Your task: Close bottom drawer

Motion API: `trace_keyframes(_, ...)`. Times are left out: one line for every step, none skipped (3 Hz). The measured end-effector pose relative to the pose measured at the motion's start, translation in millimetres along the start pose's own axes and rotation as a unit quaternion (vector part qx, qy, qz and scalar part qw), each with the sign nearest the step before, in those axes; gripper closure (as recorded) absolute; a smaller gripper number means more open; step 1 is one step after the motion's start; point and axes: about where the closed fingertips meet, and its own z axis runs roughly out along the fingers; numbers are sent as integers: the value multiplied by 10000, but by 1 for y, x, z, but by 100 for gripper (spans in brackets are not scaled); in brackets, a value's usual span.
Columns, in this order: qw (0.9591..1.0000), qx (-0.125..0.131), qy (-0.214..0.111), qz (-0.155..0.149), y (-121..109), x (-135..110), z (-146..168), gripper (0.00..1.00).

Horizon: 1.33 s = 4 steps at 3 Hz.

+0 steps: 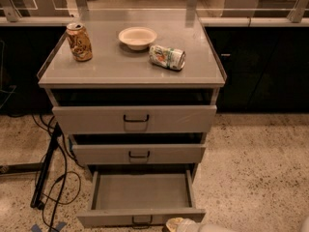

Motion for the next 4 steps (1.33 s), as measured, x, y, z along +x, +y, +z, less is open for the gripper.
trace_keyframes(10000,0,0,10,0,0,1,57)
trace_keyframes(10000,0,0,10,0,0,1,34)
trace_keyframes(10000,58,4,-23,-4,-2,6,3)
trace_keyframes(9999,108,8,-53,-7,-3,9,0)
